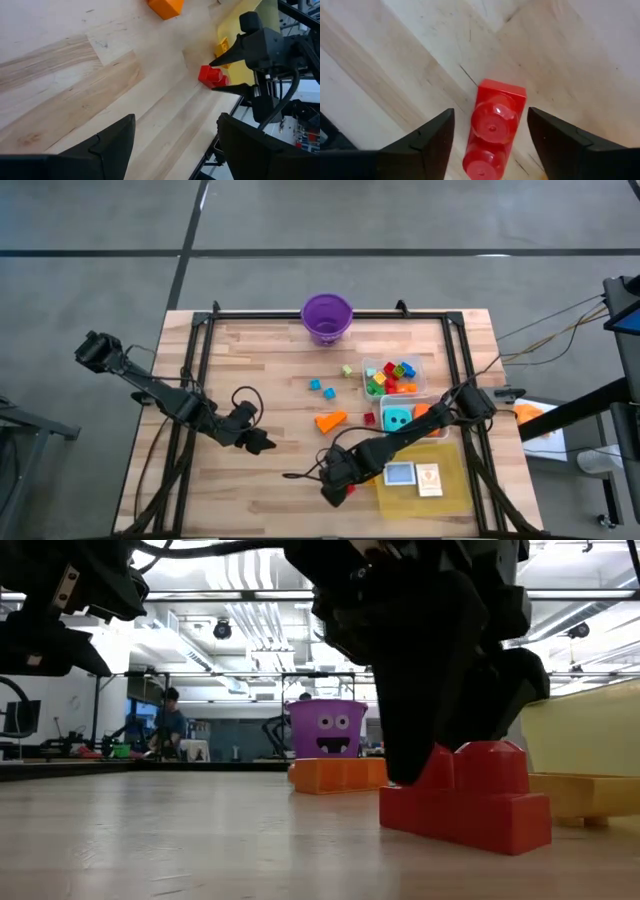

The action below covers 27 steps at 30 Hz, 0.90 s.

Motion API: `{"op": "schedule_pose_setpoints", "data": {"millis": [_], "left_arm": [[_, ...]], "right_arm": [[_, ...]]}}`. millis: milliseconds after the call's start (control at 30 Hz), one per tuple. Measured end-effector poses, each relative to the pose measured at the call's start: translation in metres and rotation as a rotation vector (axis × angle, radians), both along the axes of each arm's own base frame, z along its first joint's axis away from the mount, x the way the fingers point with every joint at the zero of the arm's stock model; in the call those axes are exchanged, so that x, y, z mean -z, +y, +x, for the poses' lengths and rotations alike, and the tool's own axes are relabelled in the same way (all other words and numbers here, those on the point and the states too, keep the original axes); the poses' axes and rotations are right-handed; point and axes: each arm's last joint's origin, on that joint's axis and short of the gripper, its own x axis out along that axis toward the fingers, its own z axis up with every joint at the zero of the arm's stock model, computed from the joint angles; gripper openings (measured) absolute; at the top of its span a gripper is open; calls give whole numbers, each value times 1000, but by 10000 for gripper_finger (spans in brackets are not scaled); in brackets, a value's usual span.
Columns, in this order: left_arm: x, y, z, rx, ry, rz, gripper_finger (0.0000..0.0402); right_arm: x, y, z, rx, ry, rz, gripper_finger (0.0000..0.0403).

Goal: Pick & Place Toys
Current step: Put the red game piece into the transparent bin

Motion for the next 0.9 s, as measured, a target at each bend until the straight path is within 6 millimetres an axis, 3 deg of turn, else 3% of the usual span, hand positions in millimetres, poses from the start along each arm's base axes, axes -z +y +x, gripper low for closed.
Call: {"op": "schedule_pose_setpoints", "data": {"millis": [467, 900], "left_arm": [[0, 0, 0, 2, -4, 0, 272], [0, 0, 0, 0, -4, 1, 272]], "right_arm": [[4, -2, -4, -65, 36, -30, 119], [-13, 0, 0, -155, 35, -62, 101]]}}
